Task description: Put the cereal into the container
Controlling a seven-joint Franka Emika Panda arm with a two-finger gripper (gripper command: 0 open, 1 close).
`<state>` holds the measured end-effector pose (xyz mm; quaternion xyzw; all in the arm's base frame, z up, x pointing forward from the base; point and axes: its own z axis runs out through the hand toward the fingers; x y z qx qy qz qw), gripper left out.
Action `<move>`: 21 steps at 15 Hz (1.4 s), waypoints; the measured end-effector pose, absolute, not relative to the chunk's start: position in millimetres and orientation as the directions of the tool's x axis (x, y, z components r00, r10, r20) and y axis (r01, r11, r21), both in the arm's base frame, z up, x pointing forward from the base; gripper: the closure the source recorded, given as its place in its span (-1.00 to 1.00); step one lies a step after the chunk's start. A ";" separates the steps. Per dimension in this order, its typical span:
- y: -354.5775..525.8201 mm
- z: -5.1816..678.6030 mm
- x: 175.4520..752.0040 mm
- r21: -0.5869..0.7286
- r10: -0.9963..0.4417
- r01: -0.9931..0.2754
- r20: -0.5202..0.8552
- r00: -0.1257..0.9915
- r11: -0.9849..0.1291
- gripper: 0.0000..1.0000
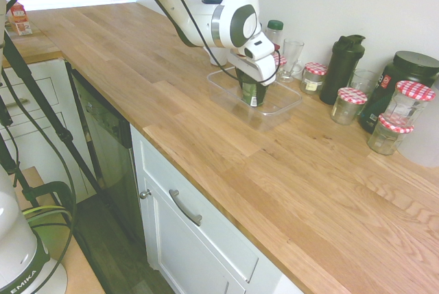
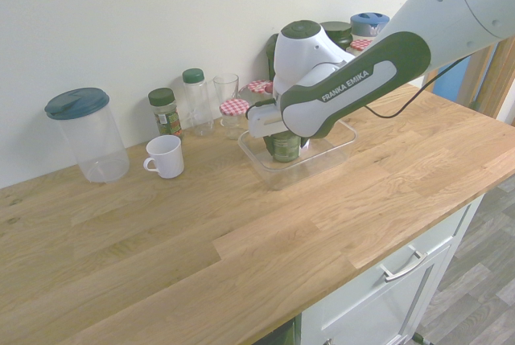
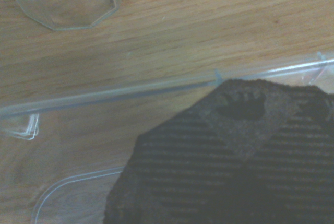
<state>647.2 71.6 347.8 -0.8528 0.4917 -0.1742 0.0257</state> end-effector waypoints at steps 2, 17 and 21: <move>69.9 346.4 646.6 -0.211 -0.846 -0.829 0.271 0.459 -0.517 -1.00; 68.7 425.0 546.9 -0.245 -0.836 -0.808 0.294 0.464 -0.535 -1.00; 54.6 454.1 500.9 -0.205 -0.839 -0.826 0.286 0.463 -0.525 -1.00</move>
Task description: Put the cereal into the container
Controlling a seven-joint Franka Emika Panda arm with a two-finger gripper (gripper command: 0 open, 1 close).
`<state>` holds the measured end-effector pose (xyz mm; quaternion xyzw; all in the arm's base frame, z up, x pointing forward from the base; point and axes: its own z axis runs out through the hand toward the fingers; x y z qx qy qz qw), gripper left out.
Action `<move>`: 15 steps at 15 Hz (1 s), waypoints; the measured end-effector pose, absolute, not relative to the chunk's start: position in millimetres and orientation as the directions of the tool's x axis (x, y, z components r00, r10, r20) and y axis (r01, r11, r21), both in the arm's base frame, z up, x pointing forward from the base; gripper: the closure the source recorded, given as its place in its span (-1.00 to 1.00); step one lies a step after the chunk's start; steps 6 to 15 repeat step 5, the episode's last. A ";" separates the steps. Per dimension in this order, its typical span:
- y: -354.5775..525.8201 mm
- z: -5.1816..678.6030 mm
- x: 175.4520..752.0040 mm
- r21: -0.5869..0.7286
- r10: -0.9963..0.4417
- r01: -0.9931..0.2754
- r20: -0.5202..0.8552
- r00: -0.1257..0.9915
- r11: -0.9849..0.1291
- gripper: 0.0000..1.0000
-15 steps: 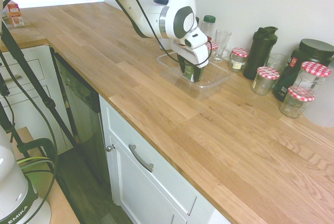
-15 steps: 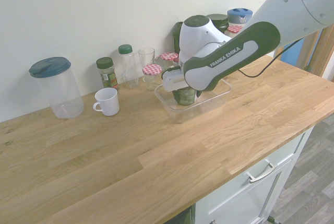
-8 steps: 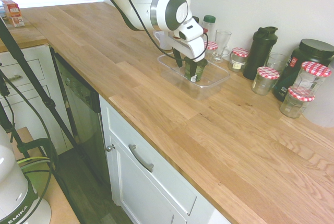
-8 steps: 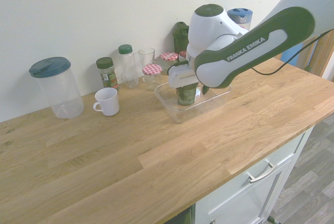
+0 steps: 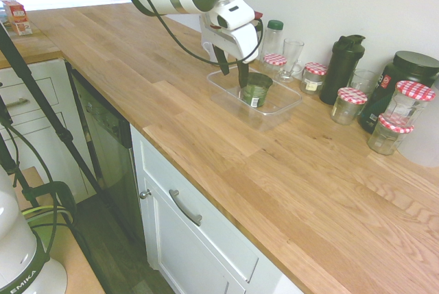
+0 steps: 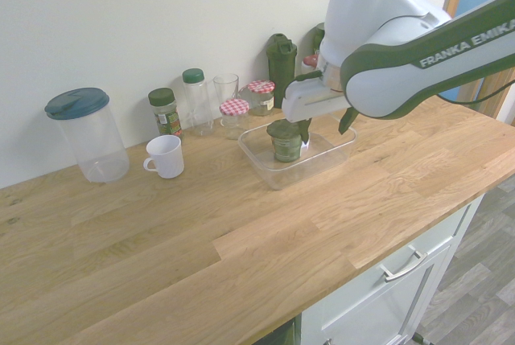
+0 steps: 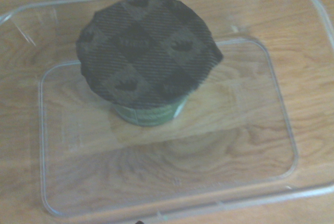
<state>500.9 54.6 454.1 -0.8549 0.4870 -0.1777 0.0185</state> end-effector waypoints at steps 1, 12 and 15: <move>46.4 461.0 490.1 -0.191 -0.839 -0.829 0.279 0.467 -0.525 -1.00; 15.4 476.1 465.8 -0.149 -0.818 -0.817 0.269 0.508 -0.557 -1.00; 15.4 476.1 465.8 -0.149 -0.818 -0.817 0.269 0.508 -0.557 -1.00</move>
